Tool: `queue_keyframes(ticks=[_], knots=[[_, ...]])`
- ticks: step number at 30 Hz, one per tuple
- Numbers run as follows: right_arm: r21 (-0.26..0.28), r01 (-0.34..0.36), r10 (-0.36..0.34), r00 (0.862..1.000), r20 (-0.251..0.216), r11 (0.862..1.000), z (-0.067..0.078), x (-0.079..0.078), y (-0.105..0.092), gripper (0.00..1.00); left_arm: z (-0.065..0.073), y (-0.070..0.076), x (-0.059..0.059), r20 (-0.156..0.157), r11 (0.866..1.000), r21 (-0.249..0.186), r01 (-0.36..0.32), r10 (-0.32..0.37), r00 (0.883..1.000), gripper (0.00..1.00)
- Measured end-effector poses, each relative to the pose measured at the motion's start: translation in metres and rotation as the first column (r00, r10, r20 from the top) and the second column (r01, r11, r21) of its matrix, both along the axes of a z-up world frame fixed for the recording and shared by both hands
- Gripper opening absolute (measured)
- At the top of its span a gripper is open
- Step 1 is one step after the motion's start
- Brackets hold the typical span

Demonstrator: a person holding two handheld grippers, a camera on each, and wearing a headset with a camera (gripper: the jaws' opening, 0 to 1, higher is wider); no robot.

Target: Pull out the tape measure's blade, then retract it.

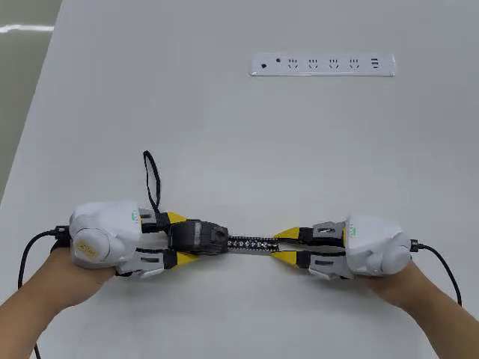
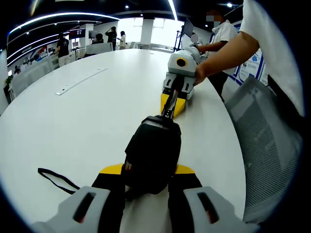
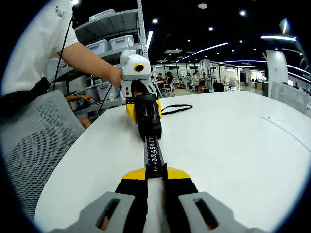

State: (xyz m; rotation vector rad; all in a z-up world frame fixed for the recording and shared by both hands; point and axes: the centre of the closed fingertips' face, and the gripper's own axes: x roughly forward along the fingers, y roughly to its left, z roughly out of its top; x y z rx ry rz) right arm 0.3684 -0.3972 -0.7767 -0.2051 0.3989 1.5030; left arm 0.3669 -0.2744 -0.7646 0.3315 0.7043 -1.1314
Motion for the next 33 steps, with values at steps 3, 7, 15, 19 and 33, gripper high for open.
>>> queue_keyframes(ticks=[3,7,15,19,33], knots=[[0.000,0.005,-0.005,1.000,-0.002,1.000,0.000,0.000,-0.005,0.10,0.001,-0.001,-0.001,0.000,1.000,0.001,-0.001,0.001,1.000,0.30],[0.000,0.012,-0.012,1.000,-0.004,1.000,0.000,0.000,-0.010,0.10,0.002,-0.002,-0.001,0.000,1.000,0.001,-0.001,0.001,1.000,0.30],[0.002,0.028,-0.028,0.999,-0.014,1.000,0.001,0.001,-0.020,0.10,0.004,-0.002,-0.001,0.001,1.000,0.002,-0.002,0.002,1.000,0.30],[0.001,0.035,-0.035,0.999,-0.017,0.999,0.000,0.000,-0.026,0.10,0.004,-0.003,-0.001,0.002,1.000,0.001,-0.003,0.003,1.000,0.30],[0.002,0.059,-0.059,0.998,-0.033,0.998,0.002,0.001,-0.040,0.10,0.005,-0.003,-0.001,0.002,1.000,-0.001,-0.004,0.004,1.000,0.30]])
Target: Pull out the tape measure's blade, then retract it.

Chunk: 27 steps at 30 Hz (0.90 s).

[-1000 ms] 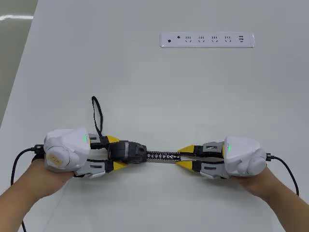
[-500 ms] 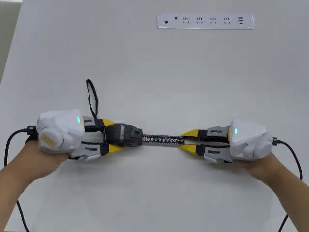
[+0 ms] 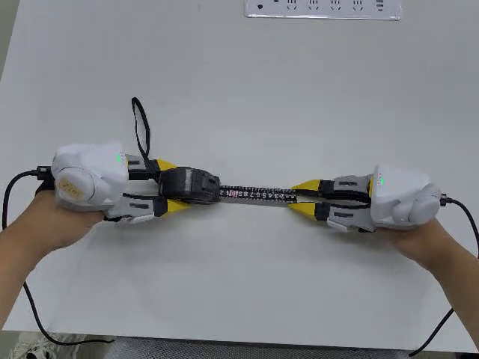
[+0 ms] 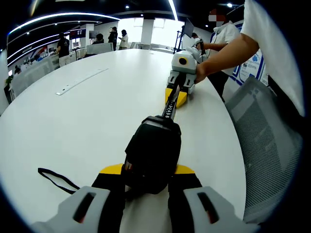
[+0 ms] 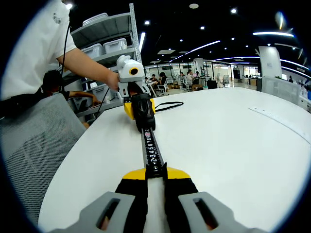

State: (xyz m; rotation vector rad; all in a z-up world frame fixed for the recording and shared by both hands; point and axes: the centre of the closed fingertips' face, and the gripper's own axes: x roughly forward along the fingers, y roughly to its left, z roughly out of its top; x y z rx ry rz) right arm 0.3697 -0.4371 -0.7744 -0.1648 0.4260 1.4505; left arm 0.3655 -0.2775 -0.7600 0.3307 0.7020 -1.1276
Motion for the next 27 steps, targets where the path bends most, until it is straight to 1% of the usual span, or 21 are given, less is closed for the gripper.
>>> queue_keyframes(ticks=[14,27], knots=[[-0.002,0.011,-0.011,1.000,-0.004,1.000,0.007,0.000,-0.010,0.10,-0.001,0.000,0.000,-0.002,1.000,0.000,0.000,0.000,1.000,0.30],[0.000,0.021,-0.021,1.000,-0.010,1.000,0.006,0.002,-0.029,0.10,-0.001,0.000,0.000,-0.003,1.000,-0.001,-0.001,0.001,1.000,0.30]])
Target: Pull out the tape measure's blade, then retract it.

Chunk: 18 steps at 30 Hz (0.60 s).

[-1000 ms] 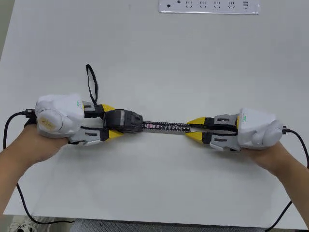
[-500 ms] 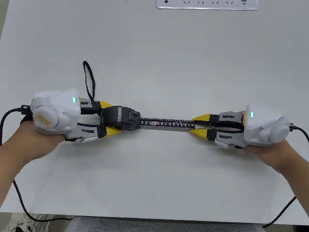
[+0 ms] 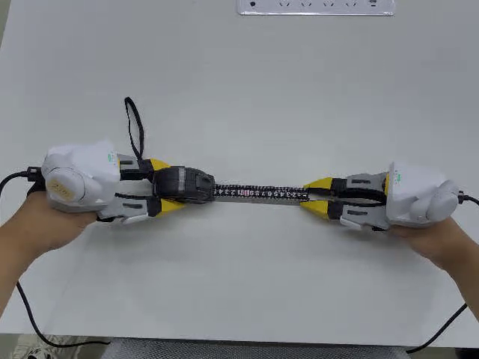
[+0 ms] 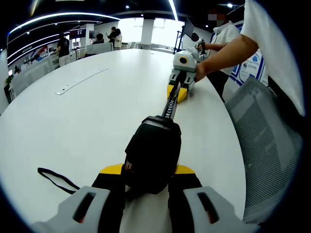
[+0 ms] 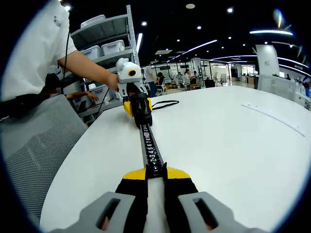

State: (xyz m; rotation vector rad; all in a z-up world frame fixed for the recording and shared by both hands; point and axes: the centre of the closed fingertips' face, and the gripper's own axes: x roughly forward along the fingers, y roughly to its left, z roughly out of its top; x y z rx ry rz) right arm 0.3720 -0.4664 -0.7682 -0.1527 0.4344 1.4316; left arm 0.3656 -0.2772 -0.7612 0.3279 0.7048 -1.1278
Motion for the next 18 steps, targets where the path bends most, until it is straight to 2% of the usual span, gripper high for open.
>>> queue_keyframes(ticks=[9,18], knots=[[-0.001,0.010,-0.010,1.000,-0.001,1.000,-0.001,0.001,-0.011,0.10,0.000,0.000,0.000,-0.001,1.000,-0.004,-0.001,0.001,1.000,0.30],[-0.002,0.008,-0.008,1.000,-0.003,1.000,-0.002,0.000,-0.013,0.09,-0.001,0.000,0.001,-0.003,1.000,-0.005,-0.003,0.003,1.000,0.30]])
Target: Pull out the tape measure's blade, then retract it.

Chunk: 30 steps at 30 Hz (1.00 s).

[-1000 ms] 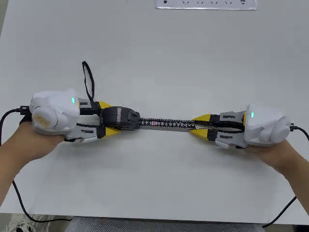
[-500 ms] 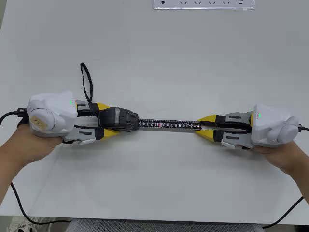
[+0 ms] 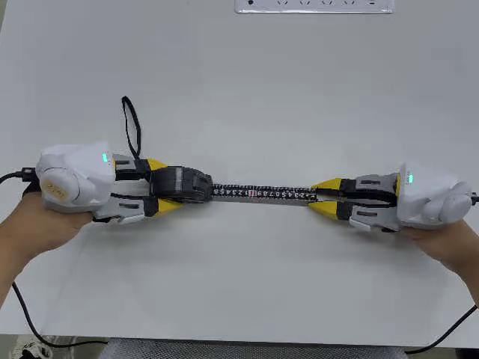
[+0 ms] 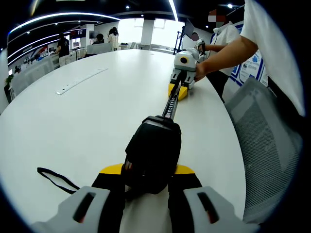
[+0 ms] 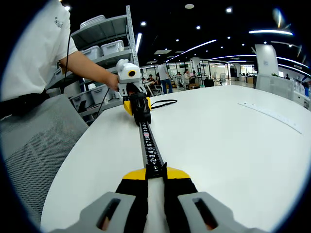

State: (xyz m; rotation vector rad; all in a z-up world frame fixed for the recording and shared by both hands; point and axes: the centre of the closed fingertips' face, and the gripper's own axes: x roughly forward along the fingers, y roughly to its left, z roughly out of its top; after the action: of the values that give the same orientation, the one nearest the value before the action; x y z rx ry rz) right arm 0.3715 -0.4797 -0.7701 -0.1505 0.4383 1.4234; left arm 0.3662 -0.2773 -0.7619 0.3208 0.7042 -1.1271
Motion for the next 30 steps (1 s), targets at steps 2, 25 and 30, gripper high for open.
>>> queue_keyframes(ticks=[2,25,30], knots=[[-0.001,-0.003,0.003,1.000,0.000,1.000,0.000,-0.001,-0.001,0.09,0.000,0.000,0.000,0.000,1.000,0.000,0.000,0.000,1.000,0.30],[-0.006,0.023,-0.024,1.000,-0.011,1.000,0.000,-0.002,-0.026,0.08,0.001,-0.001,-0.001,-0.004,1.000,0.003,-0.006,0.006,1.000,0.30],[-0.005,0.027,-0.027,0.999,-0.017,1.000,0.000,-0.004,-0.031,0.08,0.000,0.000,-0.001,-0.004,1.000,0.004,-0.004,0.004,1.000,0.30]])
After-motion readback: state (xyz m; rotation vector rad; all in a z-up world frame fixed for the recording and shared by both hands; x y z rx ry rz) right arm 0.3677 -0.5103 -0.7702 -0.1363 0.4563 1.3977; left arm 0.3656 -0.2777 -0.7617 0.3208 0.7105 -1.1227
